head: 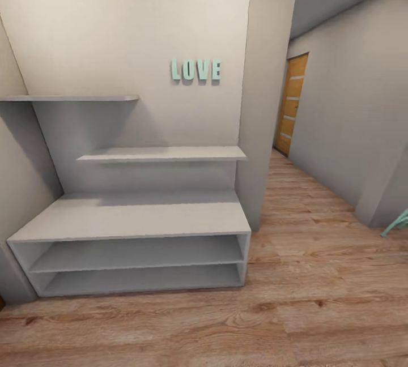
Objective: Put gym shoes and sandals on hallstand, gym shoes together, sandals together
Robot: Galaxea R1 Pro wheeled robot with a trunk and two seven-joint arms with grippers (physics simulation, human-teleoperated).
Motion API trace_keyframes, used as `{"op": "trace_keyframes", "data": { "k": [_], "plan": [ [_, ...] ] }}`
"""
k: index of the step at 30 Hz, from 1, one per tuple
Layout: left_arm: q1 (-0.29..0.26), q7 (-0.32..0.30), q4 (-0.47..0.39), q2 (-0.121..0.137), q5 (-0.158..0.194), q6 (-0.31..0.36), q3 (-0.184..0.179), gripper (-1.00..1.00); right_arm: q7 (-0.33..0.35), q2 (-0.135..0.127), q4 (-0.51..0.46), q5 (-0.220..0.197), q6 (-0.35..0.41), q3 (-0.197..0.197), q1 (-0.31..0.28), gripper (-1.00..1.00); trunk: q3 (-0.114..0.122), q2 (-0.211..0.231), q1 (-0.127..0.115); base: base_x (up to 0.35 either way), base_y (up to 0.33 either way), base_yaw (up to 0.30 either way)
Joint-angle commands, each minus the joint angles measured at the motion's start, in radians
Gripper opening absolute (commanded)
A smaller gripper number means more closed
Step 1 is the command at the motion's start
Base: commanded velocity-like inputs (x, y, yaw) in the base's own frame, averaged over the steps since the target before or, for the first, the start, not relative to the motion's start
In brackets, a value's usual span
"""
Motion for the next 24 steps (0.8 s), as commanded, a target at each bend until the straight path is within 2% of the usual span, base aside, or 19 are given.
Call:
{"op": "trace_keyframes", "data": {
  "k": [1, 24],
  "plan": [
    [0.000, -0.002, 0.001, 0.000, 0.006, -0.003, 0.000, 1.00, 0.000, 0.000, 0.001, 0.000, -0.003, -0.001, -0.001, 1.00, -0.001, -0.001, 0.000, 0.000, 0.000, -0.296],
    [0.001, -0.001, 0.005, 0.001, 0.010, -0.004, 0.002, 1.00, 0.000, -0.001, -0.002, 0.002, -0.003, 0.000, -0.001, 1.00, -0.001, -0.001, 0.000, 0.000, 0.000, -0.295]
  ]
}}
